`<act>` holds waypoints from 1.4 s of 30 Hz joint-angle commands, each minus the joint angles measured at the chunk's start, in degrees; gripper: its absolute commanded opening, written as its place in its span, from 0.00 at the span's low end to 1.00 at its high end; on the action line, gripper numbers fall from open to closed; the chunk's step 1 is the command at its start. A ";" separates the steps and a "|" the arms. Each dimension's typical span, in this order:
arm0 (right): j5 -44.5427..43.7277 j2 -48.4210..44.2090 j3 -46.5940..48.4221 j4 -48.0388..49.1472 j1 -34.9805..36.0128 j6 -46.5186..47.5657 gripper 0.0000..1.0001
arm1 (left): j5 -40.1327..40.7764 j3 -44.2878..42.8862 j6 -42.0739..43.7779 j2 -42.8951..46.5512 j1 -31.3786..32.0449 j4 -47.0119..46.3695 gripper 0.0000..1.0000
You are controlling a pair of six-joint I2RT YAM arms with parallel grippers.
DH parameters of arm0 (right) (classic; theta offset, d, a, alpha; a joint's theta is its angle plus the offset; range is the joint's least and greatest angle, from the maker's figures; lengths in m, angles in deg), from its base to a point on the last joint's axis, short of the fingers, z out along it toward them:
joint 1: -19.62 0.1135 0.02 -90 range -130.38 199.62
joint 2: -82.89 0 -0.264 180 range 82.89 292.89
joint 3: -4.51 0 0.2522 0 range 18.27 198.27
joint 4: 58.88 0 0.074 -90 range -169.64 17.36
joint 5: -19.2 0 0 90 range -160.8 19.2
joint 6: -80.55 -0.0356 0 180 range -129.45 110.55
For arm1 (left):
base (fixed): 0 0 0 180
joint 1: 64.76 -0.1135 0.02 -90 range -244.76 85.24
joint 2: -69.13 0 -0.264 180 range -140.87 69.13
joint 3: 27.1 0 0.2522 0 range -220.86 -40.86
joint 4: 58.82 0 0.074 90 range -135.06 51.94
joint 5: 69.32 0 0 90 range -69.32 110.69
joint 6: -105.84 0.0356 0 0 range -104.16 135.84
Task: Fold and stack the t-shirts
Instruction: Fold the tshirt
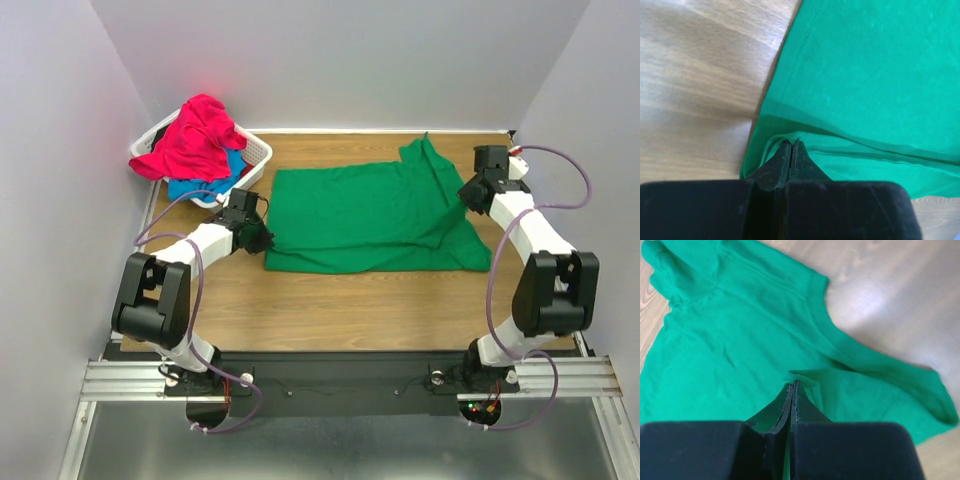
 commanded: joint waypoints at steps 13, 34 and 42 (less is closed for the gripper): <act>16.97 13.50 11.88 4.42 -0.54 13.20 0.93 | 6.54 -4.09 0.13 4.23 -1.09 0.83 0.98; 37.13 3.99 -12.57 8.98 0.51 12.24 1.00 | 4.52 5.59 -0.83 14.62 3.39 -1.63 0.98; 39.77 7.77 -11.16 11.71 0.69 10.75 1.00 | 4.17 6.82 -1.36 13.22 3.39 -2.24 0.98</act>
